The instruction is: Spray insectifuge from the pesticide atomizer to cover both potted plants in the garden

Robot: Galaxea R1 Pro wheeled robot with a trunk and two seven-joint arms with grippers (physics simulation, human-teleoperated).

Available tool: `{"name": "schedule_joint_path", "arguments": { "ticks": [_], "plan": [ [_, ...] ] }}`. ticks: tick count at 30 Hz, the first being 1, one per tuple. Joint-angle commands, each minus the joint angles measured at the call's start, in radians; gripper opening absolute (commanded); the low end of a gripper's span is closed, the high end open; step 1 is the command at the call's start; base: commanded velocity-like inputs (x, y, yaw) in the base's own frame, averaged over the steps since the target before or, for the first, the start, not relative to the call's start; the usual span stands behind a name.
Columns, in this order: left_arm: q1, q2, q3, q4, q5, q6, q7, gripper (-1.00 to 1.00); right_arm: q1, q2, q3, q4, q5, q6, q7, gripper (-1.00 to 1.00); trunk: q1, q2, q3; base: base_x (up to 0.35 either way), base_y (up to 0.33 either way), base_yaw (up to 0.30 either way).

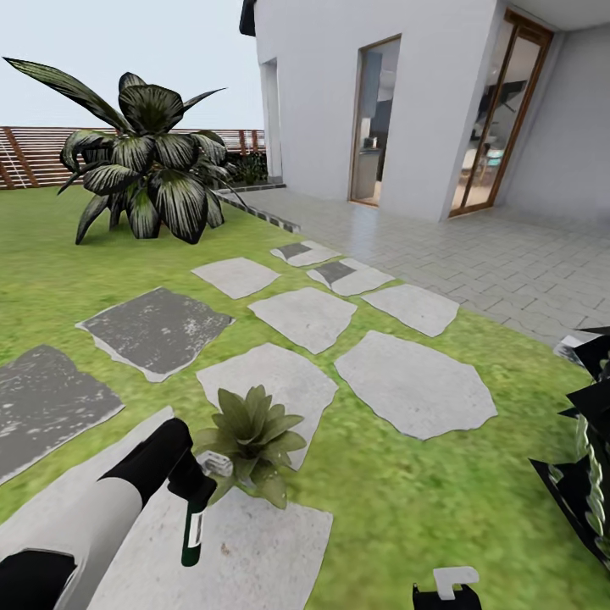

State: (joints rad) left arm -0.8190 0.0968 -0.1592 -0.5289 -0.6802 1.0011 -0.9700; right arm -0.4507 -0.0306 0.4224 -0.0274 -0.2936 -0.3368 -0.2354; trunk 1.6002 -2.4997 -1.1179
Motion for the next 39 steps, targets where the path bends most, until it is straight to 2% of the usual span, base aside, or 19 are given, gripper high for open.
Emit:
{"name": "schedule_joint_path", "arguments": {
  "ticks": [1,8,14,19,27,29,32,35,39],
  "plan": [
    [0.002,0.003,-0.004,-0.002,-0.008,0.002,-0.010,-1.00,0.000,0.000,0.009,0.000,-0.009,-0.002,-0.002,1.00,0.000,0.000,-0.001,0.010,0.000,0.000],
    [0.012,0.012,-0.002,0.018,-0.010,-0.004,-0.009,-1.00,0.000,0.000,0.009,0.000,-0.009,-0.002,-0.002,1.00,0.000,0.000,-0.001,0.001,0.000,0.000],
    [0.032,0.038,0.001,0.035,-0.012,-0.008,-0.009,-1.00,0.000,0.003,0.007,-0.002,-0.011,-0.002,-0.003,1.00,0.000,0.000,-0.005,0.000,0.000,0.000],
    [0.032,0.034,0.001,0.034,-0.013,-0.008,-0.010,-1.00,0.000,0.002,0.007,-0.002,-0.012,-0.002,-0.002,1.00,0.000,0.000,-0.013,0.000,0.000,0.000],
    [0.009,0.019,0.001,0.021,-0.009,0.003,-0.012,-1.00,0.000,0.001,0.007,-0.002,-0.012,-0.002,-0.002,1.00,0.000,0.000,-0.025,0.000,0.000,0.000],
    [-0.027,0.014,0.001,0.020,-0.008,0.005,-0.015,-1.00,0.000,0.001,0.007,-0.002,-0.012,-0.002,-0.002,1.00,0.000,0.000,-0.029,0.000,0.000,0.000],
    [-0.068,0.012,-0.002,0.029,-0.009,0.004,-0.052,-1.00,0.000,0.001,0.006,-0.002,-0.012,-0.002,-0.002,1.00,0.000,0.000,-0.033,0.000,0.000,0.000],
    [-0.073,0.014,-0.005,0.032,-0.022,0.001,-0.066,-1.00,0.000,0.001,0.006,-0.002,-0.012,-0.002,-0.002,1.00,0.000,0.000,-0.038,0.000,0.000,0.000],
    [-0.061,0.026,-0.007,0.034,-0.061,-0.006,-0.072,-1.00,0.000,0.001,0.007,-0.002,-0.011,-0.002,-0.004,1.00,0.000,0.000,-0.042,0.000,0.000,0.000]
  ]
}}
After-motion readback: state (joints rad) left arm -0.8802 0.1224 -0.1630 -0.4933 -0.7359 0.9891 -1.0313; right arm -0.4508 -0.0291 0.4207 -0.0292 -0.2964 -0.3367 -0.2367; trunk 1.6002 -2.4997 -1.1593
